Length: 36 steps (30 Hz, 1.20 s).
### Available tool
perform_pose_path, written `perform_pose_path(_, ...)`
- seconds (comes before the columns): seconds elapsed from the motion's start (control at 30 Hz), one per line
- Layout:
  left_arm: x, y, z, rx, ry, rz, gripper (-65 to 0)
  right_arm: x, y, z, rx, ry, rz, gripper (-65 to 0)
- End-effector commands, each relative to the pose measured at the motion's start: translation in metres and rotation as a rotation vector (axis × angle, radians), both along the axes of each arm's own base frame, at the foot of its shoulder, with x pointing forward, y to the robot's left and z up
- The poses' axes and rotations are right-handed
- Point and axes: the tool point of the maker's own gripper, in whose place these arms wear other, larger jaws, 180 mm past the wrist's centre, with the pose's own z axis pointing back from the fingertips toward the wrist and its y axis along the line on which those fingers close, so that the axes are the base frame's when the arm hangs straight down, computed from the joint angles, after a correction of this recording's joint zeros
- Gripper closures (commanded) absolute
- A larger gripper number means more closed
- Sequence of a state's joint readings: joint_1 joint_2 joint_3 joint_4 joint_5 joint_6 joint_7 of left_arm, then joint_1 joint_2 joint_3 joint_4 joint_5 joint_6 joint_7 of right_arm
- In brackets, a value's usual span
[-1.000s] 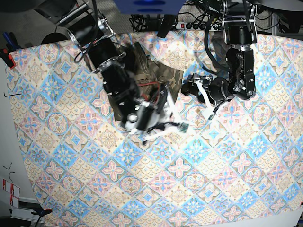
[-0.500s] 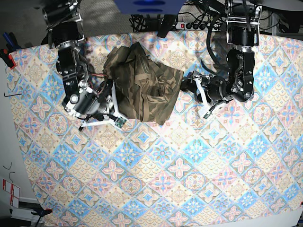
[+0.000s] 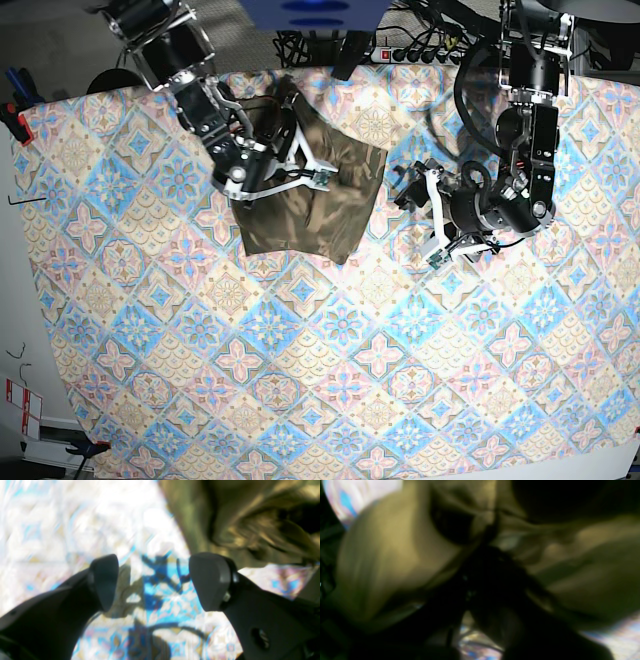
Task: Fold the T-shirt properly
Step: 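Lay the folded end down and open both grippers, then press and tuck the bundle's edge with the left gripper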
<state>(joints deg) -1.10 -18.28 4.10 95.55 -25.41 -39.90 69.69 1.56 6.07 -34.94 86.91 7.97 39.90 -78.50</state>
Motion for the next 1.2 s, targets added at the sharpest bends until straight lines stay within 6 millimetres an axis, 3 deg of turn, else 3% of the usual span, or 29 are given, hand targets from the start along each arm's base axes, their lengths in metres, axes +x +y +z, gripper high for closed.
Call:
perform_pose_path(0.0,0.013,-0.007,0.019,-0.031,-0.067,-0.013,-48.0,0.007,0.017,0.002,0.05,-0.002,0.012,-1.9)
perform_pose_path(0.07,0.013,-0.007,0.02,-0.031,-0.071,-0.014,-48.0,0.004,0.029,-0.003,0.057,0.015,0.048,-1.9)
perform_pose_path(0.13,0.013,-0.008,0.02,-0.031,-0.07,-0.016,-48.0,0.007,0.052,0.007,0.084,-0.005,0.09,-1.9)
perform_pose_path(0.3,0.011,-0.009,0.018,-0.036,-0.065,-0.017,-48.0,0.032,0.078,0.03,0.105,-0.063,0.116,-1.9)
perform_pose_path(0.63,0.002,-0.022,0.012,-0.033,-0.043,-0.064,-48.0,0.062,0.079,0.043,0.125,-0.118,0.093,-1.9)
perform_pose_path(0.9,0.002,-0.032,0.019,-0.095,-0.048,-0.067,-48.0,0.096,0.051,0.061,0.169,-0.17,-0.079,-1.9)
perform_pose_path(1.17,0.012,-0.055,0.038,-0.195,-0.074,-0.086,-48.0,0.151,-0.039,0.116,0.176,-0.371,-0.369,-1.9)
